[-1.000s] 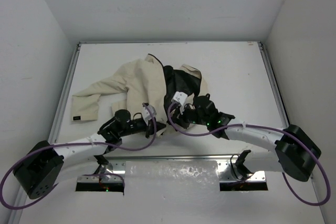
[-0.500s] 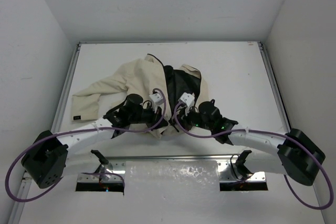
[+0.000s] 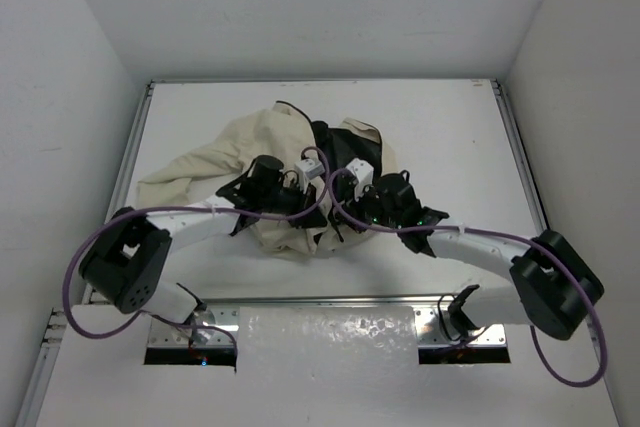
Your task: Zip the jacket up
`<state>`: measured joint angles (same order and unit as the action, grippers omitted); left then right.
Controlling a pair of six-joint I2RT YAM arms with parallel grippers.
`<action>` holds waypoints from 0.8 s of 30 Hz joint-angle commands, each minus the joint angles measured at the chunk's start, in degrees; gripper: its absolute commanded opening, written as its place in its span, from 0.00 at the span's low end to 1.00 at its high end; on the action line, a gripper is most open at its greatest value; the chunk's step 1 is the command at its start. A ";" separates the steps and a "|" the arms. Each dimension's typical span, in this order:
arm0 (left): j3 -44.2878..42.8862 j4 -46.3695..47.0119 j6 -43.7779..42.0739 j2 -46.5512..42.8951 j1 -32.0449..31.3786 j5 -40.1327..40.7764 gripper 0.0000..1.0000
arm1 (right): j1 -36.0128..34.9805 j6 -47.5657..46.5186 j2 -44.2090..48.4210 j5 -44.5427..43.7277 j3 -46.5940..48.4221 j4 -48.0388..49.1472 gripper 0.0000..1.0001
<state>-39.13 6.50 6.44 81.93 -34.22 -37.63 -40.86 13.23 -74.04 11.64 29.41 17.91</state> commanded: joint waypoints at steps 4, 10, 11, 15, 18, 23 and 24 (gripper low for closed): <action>-14.20 -7.72 -6.08 8.50 1.87 -11.66 0.00 | 5.79 6.29 -5.49 9.10 6.96 6.73 0.00; -25.37 -19.60 -15.40 14.74 2.49 -14.76 0.00 | 6.32 7.76 -5.77 7.35 17.68 -4.98 0.00; -26.33 -18.29 -13.23 15.01 2.49 -13.36 0.00 | 6.41 8.73 -6.11 6.21 19.35 -7.60 0.00; -25.13 -14.34 -8.03 13.97 2.40 -10.10 0.00 | 7.64 11.72 -6.91 8.65 19.81 -8.25 0.00; -23.71 -13.10 -6.96 12.03 2.49 -7.73 0.00 | 8.52 11.64 -7.17 9.98 19.37 -7.28 0.00; -23.00 -14.50 -8.54 12.29 2.40 -5.44 0.00 | 10.10 14.36 -6.91 11.74 18.58 -4.03 0.00; -22.83 -14.59 -8.89 12.72 2.49 -5.27 0.00 | 10.27 14.71 -6.99 11.83 18.58 -3.94 0.00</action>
<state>-62.87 -9.13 -1.43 95.35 -31.35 -45.39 -30.98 24.43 -81.82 18.85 45.52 5.13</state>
